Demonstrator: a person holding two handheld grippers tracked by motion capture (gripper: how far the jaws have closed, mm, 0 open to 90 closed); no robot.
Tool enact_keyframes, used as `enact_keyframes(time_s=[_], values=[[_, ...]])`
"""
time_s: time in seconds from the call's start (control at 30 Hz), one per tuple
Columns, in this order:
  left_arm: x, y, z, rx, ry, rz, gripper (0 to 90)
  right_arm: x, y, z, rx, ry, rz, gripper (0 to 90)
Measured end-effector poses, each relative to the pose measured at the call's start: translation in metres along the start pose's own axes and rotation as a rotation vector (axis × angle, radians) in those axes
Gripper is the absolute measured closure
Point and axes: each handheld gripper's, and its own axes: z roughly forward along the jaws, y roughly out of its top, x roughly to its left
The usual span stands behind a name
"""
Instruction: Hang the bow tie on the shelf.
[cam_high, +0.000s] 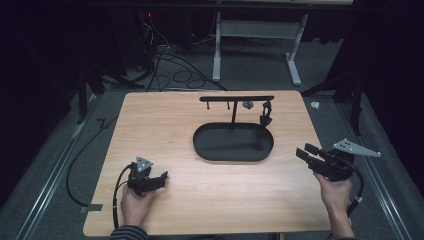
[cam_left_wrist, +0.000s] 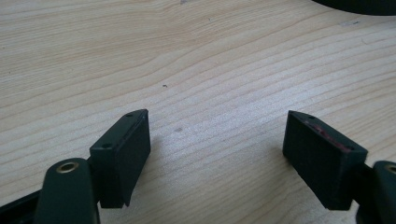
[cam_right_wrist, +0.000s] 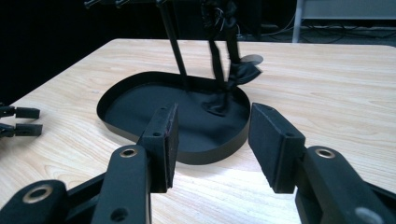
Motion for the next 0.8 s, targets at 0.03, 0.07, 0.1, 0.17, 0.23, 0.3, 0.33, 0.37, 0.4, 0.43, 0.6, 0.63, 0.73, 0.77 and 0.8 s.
enact_keyframes(time_s=[0.03,0.07,0.1,0.17,0.23,0.3,0.33,0.37,0.4,0.43,0.6,0.63,0.73,0.77,0.8], values=[[0.000,0.000,0.000,0.000,0.000,0.000,23.7,0.001,0.000,0.000,-0.001,0.002,0.000,54.4],[0.000,0.000,0.000,-0.001,0.000,-0.002,23.7,0.001,0.000,0.001,-0.002,0.003,-0.004,54.4],[0.000,0.000,0.000,0.000,0.000,-0.001,23.7,0.002,-0.001,0.001,-0.005,0.006,-0.006,54.4],[0.000,0.000,0.000,0.000,0.000,0.000,23.7,0.004,-0.001,0.002,-0.006,0.011,-0.004,54.4],[0.000,0.000,0.000,0.000,0.000,0.000,23.7,0.006,-0.001,0.004,-0.003,0.015,-0.009,54.4],[0.000,0.000,0.000,0.000,0.000,0.000,23.7,0.008,-0.003,0.007,-0.001,0.019,-0.010,54.4],[0.000,0.000,0.000,0.000,0.000,0.000,23.6,0.008,-0.004,0.008,0.000,0.020,-0.011,54.4],[0.000,0.000,0.000,0.000,0.000,0.000,23.6,0.009,-0.005,0.009,0.002,0.023,-0.008,54.4],[0.000,0.000,0.000,0.000,0.000,0.000,23.6,0.009,-0.006,0.011,0.002,0.030,-0.007,54.4],[0.000,0.000,0.000,0.000,0.000,0.000,23.6,0.010,-0.007,0.013,0.005,0.032,-0.007,54.4],[0.000,0.000,0.000,0.000,0.000,0.000,23.6,0.012,-0.012,0.021,0.017,0.049,-0.001,54.4],[0.000,0.000,0.000,0.000,0.000,0.000,23.6,0.012,-0.012,0.022,0.019,0.051,-0.001,54.3],[0.000,0.000,0.000,0.000,0.000,0.000,23.6,0.014,-0.014,0.025,0.021,0.059,-0.002,54.3],[0.000,0.000,0.000,0.000,0.000,0.000,23.6,0.014,-0.014,0.026,0.022,0.062,-0.001,54.4],[0.000,0.000,0.000,0.000,0.000,0.000,23.6,0.015,-0.014,0.026,0.024,0.063,-0.001,54.4]])
